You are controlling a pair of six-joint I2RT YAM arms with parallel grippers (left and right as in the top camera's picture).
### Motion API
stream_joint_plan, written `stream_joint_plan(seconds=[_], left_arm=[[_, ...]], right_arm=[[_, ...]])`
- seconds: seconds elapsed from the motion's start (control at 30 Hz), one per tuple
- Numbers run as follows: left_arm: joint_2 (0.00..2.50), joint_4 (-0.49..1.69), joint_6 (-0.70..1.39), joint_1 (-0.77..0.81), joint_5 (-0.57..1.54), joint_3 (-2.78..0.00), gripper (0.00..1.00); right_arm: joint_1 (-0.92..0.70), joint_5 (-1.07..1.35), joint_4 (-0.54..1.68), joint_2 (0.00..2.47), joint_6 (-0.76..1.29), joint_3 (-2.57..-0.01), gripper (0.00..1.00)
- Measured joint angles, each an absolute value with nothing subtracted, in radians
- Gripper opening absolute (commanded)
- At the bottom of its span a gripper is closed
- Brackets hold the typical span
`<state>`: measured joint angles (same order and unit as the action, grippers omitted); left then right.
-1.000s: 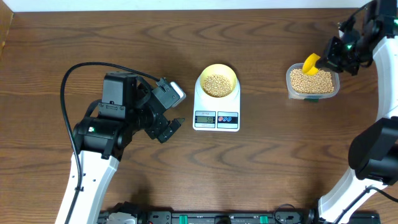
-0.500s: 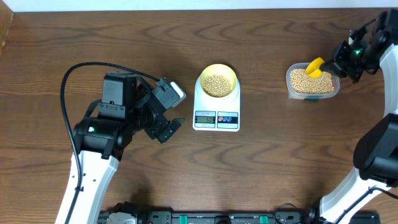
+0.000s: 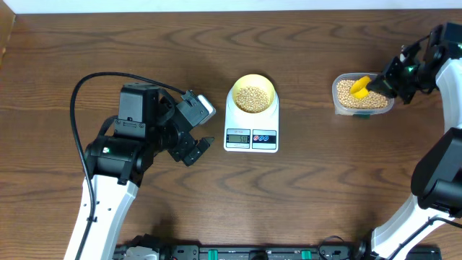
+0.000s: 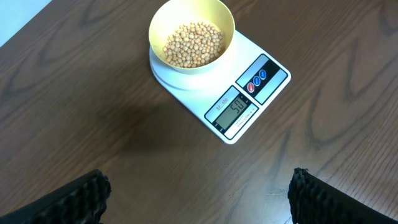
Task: Scoop item into bowl and weigh 50g on scale
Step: 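Lower the scoop into the tub and lay it on the soybeans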
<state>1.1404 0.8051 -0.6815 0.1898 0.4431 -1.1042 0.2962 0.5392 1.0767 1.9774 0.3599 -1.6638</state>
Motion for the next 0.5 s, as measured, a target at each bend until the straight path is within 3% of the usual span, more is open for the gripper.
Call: stream_joint_plan(seconds=[0.13, 0.43, 0.5], left_arm=[[1.140, 0.805, -0.682, 0.190, 0.443, -1.104, 0.94], [1.140, 0.805, -0.682, 0.190, 0.443, -1.104, 0.94], [1.140, 0.805, -0.682, 0.190, 0.443, -1.104, 0.94]], right_arm=[[0.296, 0.530, 1.106, 1.977, 0.352, -1.658, 0.40], [0.297, 0.394, 1.261, 1.977, 0.323, -1.654, 0.84], [0.297, 0.353, 1.291, 1.977, 0.322, -1.654, 0.99]])
